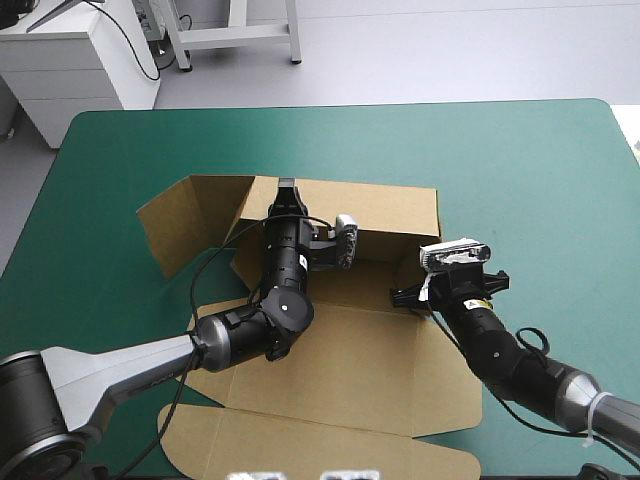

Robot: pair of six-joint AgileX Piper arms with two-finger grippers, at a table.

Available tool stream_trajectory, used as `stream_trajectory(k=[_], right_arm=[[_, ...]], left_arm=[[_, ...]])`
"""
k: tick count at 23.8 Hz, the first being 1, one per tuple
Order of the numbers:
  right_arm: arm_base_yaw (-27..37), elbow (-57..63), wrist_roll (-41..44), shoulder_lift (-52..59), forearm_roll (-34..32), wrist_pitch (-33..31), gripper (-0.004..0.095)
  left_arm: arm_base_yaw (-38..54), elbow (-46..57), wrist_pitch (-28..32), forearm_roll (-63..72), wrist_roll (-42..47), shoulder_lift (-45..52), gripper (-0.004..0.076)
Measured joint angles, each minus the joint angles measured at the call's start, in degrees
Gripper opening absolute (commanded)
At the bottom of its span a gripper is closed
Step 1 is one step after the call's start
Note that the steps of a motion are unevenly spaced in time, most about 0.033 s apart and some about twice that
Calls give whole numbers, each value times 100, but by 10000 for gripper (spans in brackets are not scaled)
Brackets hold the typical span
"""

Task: Fold the box

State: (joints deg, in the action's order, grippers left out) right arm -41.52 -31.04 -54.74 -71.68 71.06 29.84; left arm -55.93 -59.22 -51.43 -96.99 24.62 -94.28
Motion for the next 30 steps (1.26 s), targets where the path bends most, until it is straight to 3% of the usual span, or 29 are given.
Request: stream_trajectory(k=[2, 4, 5, 9, 16, 23, 30], right_arm=[[0, 0, 0, 0, 0, -29, 46], [4, 0, 28, 0, -6, -86, 159], [6, 0, 49, 0, -22, -121, 317], [5, 0, 187, 0, -128, -381, 671], [5, 0, 50, 0, 76, -683, 701], [5, 0, -1028, -76, 1331, -749, 701], [1, -18, -976, -771, 1165, -336, 701]], left_arm=[[0, 0, -4, 0, 0, 0, 2], [0, 0, -11, 0, 0, 0, 2], [0, 0, -18, 4, 0, 0, 2], [0, 0, -18, 6, 0, 0, 2], [0, 0, 32, -18, 0, 0, 2], [0, 0, 48, -22, 0, 0, 2], [0, 0, 68, -29, 0, 0, 2]])
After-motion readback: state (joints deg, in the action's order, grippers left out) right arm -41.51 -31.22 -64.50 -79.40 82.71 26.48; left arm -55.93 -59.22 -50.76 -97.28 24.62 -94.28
